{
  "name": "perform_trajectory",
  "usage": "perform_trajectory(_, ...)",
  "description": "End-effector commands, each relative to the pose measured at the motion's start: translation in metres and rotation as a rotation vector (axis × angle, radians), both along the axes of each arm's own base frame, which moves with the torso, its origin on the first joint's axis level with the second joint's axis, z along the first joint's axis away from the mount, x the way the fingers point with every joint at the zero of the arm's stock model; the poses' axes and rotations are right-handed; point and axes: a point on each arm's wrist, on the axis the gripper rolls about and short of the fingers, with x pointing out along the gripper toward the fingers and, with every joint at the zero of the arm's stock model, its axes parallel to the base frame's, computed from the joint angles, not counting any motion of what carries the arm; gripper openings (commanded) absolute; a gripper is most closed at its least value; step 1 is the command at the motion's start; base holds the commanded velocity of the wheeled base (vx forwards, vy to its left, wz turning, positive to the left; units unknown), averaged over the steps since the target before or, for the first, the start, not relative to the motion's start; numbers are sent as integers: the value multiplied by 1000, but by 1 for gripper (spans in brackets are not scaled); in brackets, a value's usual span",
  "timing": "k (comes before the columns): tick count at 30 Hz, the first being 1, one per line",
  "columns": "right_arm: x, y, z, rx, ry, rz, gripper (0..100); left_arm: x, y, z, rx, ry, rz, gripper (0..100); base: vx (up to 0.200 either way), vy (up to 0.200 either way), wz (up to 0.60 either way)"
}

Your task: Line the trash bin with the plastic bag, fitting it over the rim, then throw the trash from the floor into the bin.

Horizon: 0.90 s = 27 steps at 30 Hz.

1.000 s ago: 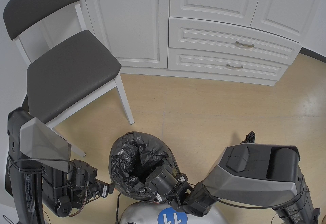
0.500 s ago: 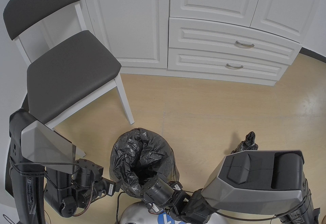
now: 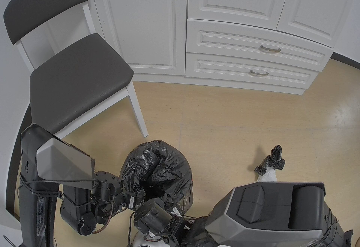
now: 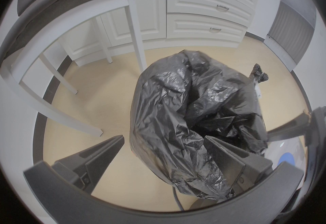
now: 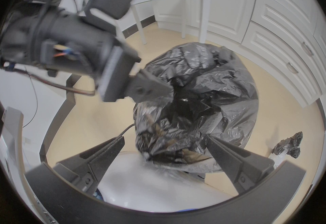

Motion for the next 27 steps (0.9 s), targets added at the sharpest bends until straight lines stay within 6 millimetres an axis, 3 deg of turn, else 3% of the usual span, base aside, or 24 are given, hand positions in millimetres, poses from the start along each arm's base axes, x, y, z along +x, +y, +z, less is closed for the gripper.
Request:
perform_trajectory(1,-7,2,4,3,-1,15,100,4,8,-12,19,29,31,100,0,0,0)
perform_trajectory(3,-7,-1,8,7,-3,12,100,6,11,-13,20,29,42,100,0,0,0)
perform_trajectory(4,-6,-8,24,20,-11,1,100,9,19,-12,19,24,70,100,0,0,0)
perform_trajectory(12,-1,-37,63,3,-2,-41,100,12,34,-10,-19,35,93,100,0,0,0)
perform_trajectory(14,20,-48,80,39,-27,-98,100,12,39,-8,-23,37,108,100,0,0,0)
perform_trajectory(17,43,-51,89,72,-54,-147,100,9,40,-8,-25,47,111,100,0,0,0)
perform_trajectory(18,59,-50,92,91,-69,-178,100,8,39,-7,-36,50,113,100,0,0,0)
perform_trajectory(22,87,-41,70,51,-58,-223,100,7,35,-3,-58,42,110,100,0,0,0)
perform_trajectory(24,92,-39,63,33,-54,-228,100,6,34,-2,-61,41,111,100,0,0,0)
perform_trajectory(25,100,-32,44,-19,-57,-231,100,5,32,1,-68,35,104,100,0,0,0)
perform_trajectory(27,109,-28,30,-55,-74,-238,100,2,29,1,-68,38,92,100,0,0,0)
